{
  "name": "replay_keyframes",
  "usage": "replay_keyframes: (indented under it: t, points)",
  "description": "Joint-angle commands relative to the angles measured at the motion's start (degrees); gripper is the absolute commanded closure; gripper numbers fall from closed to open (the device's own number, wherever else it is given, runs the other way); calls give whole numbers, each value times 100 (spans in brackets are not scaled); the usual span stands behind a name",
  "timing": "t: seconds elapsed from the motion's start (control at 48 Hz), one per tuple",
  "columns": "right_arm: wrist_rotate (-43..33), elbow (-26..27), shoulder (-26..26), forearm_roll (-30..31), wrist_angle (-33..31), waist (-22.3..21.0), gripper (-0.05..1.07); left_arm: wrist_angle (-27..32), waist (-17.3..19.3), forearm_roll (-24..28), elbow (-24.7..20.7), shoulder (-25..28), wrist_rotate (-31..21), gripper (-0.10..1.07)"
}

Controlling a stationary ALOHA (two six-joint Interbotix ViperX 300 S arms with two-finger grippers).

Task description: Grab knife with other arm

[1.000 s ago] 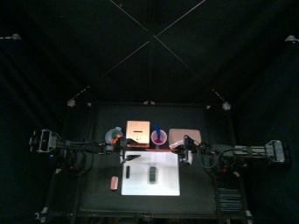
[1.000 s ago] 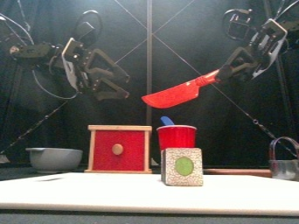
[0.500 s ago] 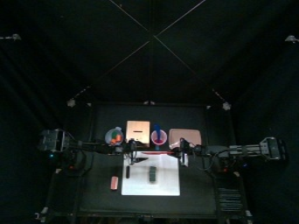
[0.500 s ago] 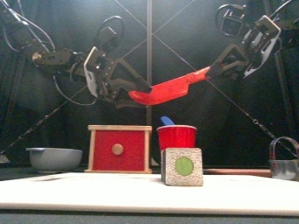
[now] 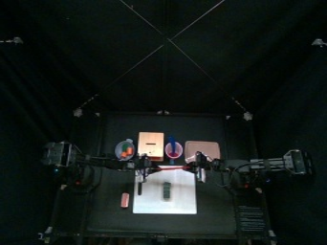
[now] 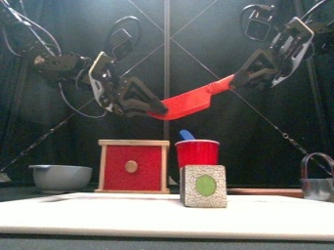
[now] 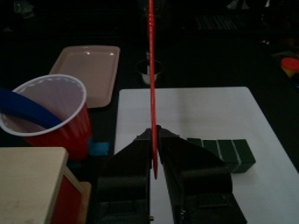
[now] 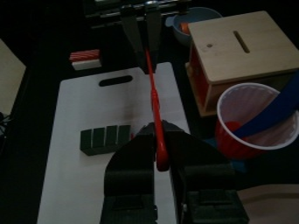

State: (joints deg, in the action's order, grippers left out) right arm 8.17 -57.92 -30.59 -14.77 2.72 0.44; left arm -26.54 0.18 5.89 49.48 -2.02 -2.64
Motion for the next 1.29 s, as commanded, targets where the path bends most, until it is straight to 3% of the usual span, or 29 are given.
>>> replay_keyframes:
  t: [0.0,0.146,0.312,0.583,0.854,1.271]
  points:
    - [-9,149,123,-114,-9,237,65,114,-185,9,-97,-26,-9,59]
    - [-9,123,571,-413,-18,826,65,316,-589,-9,-97,18,-26,59]
    - [0,176,1081,-642,-18,1134,66,352,-809,-211,-132,352,-35,59]
    - [9,158,1468,-606,-18,1099,66,352,-729,-316,-229,817,9,59]
    - [9,105,1477,-439,-18,967,66,457,-501,-211,-264,853,9,59]
    - [0,9,1485,-475,-70,1011,66,1020,-580,-185,-413,844,0,59]
